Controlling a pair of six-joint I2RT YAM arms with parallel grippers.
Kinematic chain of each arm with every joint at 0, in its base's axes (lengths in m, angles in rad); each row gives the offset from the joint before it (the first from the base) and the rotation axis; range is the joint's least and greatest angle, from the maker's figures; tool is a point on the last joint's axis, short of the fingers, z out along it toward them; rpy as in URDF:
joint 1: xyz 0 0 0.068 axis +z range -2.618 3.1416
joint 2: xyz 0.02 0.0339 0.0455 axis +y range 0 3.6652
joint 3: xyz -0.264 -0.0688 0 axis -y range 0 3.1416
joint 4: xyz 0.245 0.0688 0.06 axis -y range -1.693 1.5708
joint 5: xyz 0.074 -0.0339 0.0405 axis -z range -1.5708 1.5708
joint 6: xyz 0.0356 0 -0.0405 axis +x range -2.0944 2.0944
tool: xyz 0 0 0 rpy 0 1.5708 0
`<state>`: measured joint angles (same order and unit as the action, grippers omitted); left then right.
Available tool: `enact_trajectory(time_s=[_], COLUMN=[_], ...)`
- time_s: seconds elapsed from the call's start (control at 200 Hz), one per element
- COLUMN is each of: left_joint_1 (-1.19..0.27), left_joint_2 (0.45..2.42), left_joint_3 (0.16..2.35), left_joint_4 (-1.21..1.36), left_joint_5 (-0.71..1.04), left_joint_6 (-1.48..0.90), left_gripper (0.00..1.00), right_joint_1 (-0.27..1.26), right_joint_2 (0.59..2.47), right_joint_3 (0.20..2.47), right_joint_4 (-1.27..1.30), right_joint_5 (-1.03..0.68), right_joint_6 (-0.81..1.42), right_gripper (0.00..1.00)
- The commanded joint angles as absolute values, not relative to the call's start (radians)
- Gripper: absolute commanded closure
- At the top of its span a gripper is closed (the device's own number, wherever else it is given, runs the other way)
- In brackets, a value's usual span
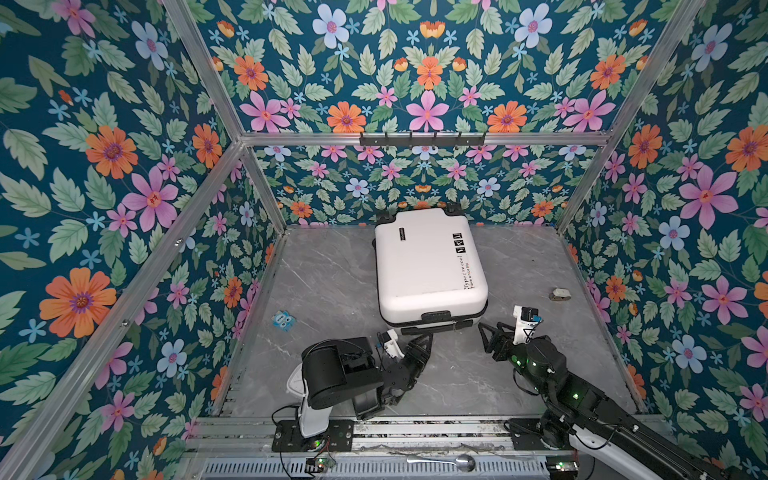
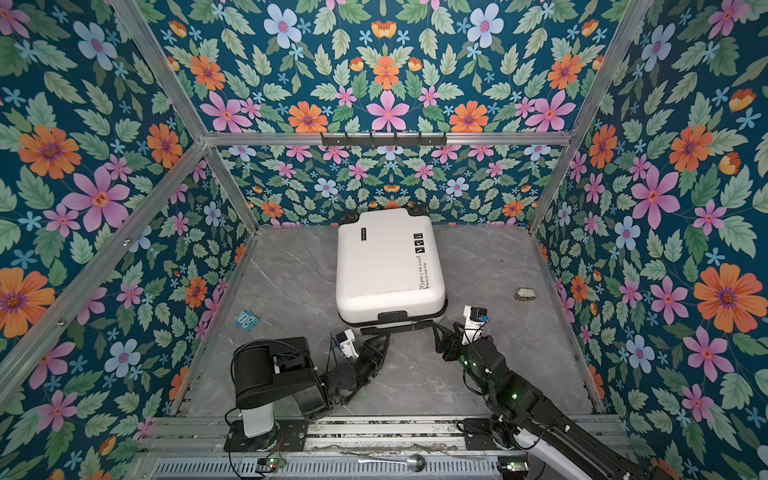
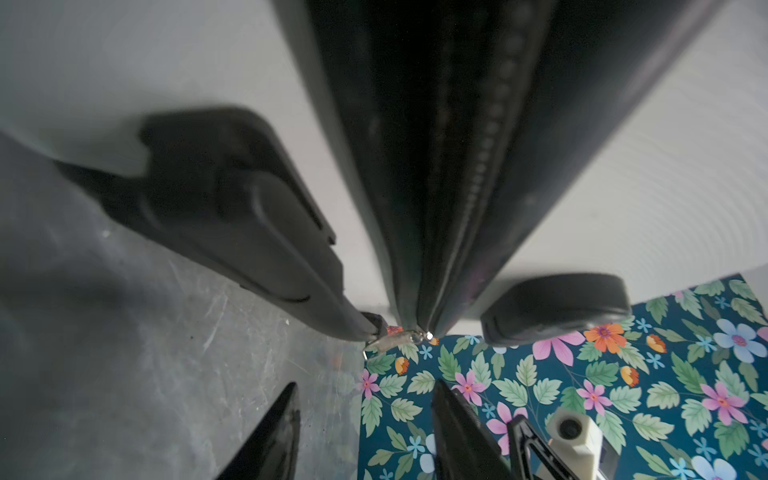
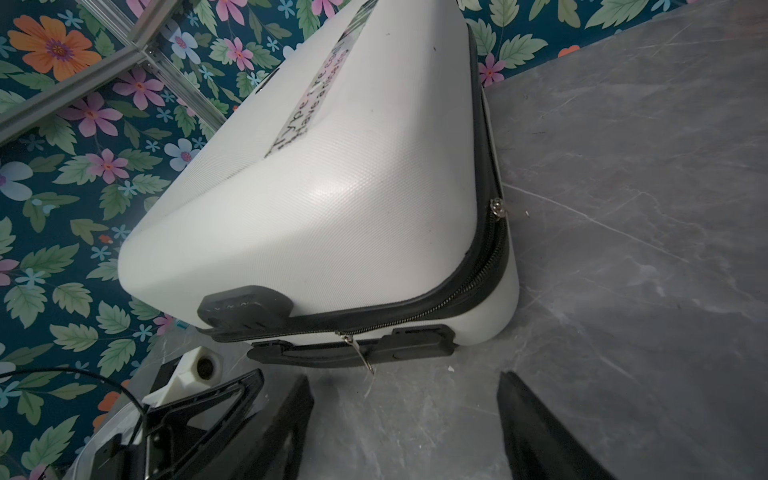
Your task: Pack the luggage
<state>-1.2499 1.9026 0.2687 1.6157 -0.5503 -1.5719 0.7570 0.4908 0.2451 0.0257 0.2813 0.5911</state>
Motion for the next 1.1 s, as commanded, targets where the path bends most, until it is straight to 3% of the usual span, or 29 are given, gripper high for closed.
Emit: enact_trajectory(time_s=[0.0, 0.575, 1.095], left_joint_1=[-1.249, -1.172, -1.135], left_joint_2=[1.914, 1.951, 1.967], left_joint_3=[0.268, 0.292, 0.302], left_joint_4=[1.678, 1.681, 1.681], left_joint_5=[-0.578, -0.509, -0.477], left_joint_6=[-1.597, -1.61, -1.637], left_gripper=[0.47, 0.42, 0.5], right_joint_1=[0.758, 0.758, 0.758], right_joint_2=[0.511, 0.686, 0.693], right_joint_3=[0.238, 0.247, 0.222], right_joint_4=[0.054, 0.142, 0.158], right_joint_5=[0.288, 0.238, 0.222], right_joint_6=[0.57, 0.607, 0.631], right_gripper=[0.28, 0.29, 0.38])
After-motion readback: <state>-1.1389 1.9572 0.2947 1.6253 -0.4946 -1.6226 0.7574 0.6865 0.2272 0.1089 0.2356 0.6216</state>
